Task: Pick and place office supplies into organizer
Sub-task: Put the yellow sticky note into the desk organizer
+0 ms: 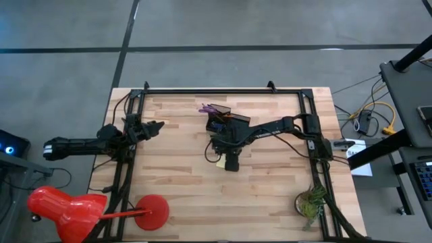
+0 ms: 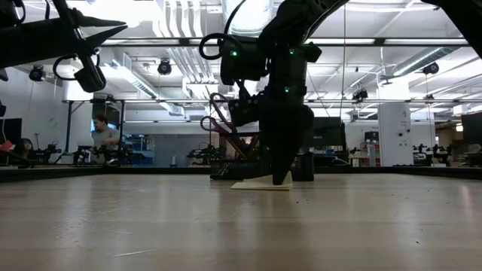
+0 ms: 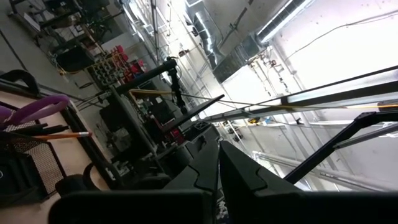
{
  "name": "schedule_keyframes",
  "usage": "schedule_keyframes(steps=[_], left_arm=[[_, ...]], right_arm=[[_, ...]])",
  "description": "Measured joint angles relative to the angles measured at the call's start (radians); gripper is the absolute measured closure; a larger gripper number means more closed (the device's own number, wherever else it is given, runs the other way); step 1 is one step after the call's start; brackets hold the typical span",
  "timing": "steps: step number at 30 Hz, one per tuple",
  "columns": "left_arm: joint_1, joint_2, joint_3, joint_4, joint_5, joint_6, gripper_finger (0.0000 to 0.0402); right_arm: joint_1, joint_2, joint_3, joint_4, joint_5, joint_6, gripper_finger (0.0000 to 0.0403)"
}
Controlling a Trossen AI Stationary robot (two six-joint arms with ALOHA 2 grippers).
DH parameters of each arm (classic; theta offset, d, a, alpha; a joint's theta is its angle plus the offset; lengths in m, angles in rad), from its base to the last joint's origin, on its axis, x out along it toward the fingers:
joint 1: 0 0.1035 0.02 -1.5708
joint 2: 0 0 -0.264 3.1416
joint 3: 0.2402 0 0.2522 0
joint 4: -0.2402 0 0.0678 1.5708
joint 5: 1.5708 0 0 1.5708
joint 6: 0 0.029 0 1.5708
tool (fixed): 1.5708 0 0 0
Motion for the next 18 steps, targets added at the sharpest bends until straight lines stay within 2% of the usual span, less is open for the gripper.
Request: schedule_keyframes(steps=[7,13,18], left_arm=[[0.0,-0.001,0.0,0.0,0.0,-0.001,0.0402],[0.0,-0.002,0.0,0.002,0.0,-0.003,0.0402],[0.0,-0.002,0.0,0.002,0.0,-0.003,0.0402]], right_arm=[[-0.002,-0.001,-0.001,0.0,0.011,0.018,0.0387],[0.003,-0.029,0.055,-0.053,-0.002,0.052,0.0395],[0.001,-0.13,0.122,-0.133,0.123,0.103,0.0395]])
